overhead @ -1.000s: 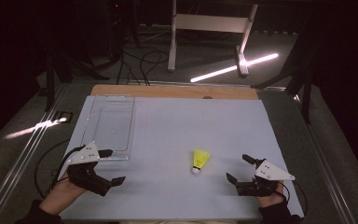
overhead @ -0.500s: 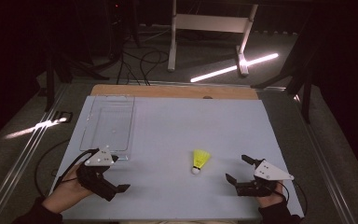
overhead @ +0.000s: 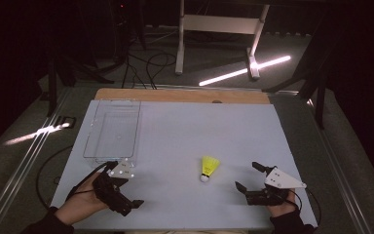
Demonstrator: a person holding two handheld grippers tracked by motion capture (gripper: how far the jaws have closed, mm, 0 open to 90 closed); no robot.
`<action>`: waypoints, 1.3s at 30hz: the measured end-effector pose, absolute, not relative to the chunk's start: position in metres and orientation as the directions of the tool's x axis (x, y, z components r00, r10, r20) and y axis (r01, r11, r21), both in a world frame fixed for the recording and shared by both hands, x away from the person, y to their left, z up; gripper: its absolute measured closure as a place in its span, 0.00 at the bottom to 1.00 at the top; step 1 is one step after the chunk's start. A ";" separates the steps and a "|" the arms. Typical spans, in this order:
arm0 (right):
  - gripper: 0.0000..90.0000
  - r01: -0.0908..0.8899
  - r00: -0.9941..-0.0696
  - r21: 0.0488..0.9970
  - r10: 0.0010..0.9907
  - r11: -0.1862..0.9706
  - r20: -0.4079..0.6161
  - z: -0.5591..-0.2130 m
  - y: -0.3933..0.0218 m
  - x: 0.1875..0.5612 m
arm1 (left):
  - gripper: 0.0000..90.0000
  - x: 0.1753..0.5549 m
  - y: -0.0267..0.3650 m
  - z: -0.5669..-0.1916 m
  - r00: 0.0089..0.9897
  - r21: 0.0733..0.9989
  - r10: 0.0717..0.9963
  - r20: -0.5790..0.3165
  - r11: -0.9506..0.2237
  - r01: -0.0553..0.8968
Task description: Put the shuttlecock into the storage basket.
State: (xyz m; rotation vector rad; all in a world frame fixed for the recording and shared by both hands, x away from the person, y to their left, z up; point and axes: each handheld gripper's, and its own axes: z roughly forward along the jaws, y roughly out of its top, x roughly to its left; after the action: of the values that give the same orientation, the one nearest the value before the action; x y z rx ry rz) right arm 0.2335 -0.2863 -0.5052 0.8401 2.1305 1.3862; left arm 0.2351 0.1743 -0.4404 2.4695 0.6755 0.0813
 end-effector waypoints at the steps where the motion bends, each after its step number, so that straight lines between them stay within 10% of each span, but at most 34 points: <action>1: 0.10 0.240 -0.709 0.921 0.704 0.307 -0.050 -0.505 -0.286 0.234 | 0.00 0.235 0.172 -0.441 0.869 0.543 0.487 -0.086 -0.708 0.450; 39: 0.10 0.252 -0.698 0.919 0.714 0.305 -0.046 -0.505 -0.288 0.234 | 0.00 0.254 0.091 -0.439 0.840 0.560 0.533 -0.103 -0.667 0.492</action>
State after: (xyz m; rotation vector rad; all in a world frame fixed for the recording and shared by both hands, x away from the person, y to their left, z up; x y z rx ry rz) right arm 0.2340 -0.2875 -0.5055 0.8580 2.1280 1.3753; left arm 0.2542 0.0909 -0.4389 2.4259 0.7474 0.0923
